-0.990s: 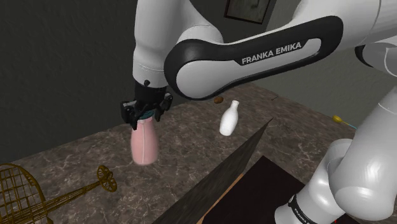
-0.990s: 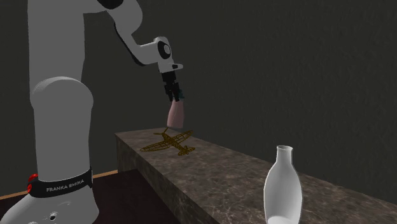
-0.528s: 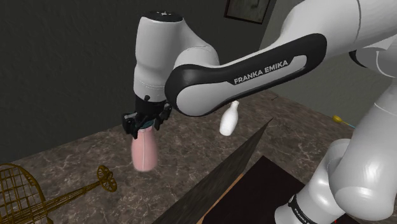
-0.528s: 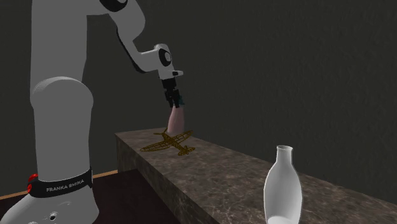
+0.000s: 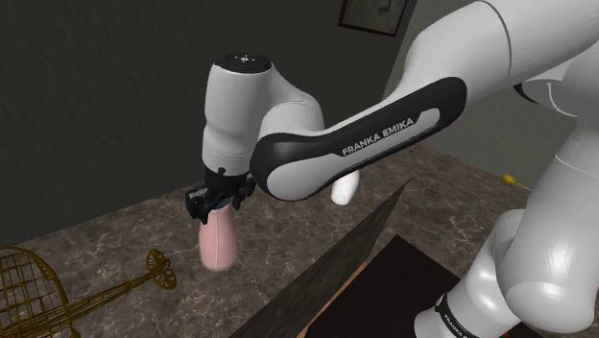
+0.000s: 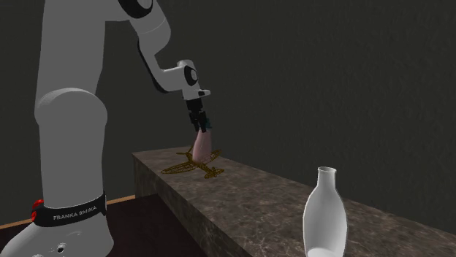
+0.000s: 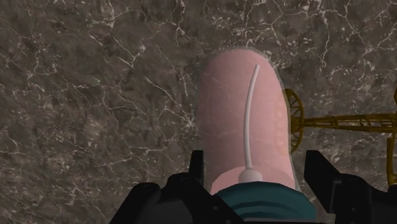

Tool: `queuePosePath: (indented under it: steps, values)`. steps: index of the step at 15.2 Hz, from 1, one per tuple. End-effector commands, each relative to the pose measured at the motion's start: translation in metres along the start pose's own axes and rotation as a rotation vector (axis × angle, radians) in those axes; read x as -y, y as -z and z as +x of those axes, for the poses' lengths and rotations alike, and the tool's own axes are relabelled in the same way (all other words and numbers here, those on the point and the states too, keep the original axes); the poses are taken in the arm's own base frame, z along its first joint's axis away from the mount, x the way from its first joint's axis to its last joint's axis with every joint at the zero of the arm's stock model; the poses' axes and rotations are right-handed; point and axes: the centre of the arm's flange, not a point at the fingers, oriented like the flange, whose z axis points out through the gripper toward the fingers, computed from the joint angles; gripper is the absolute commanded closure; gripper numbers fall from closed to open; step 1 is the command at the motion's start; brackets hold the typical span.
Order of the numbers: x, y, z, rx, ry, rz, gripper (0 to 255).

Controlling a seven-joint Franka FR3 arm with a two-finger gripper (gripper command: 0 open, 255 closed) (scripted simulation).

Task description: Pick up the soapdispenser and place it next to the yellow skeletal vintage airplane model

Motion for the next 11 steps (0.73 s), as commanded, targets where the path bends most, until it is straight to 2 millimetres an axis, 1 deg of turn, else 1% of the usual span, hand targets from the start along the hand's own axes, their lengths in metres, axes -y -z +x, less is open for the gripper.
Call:
queuePosePath:
  steps: [1, 11]
  values:
    - [0.000, -0.010, -0.002, -0.001, 0.000, 0.001, 255]
    - [0.001, -0.062, -0.014, -0.001, 0.000, 0.001, 255]
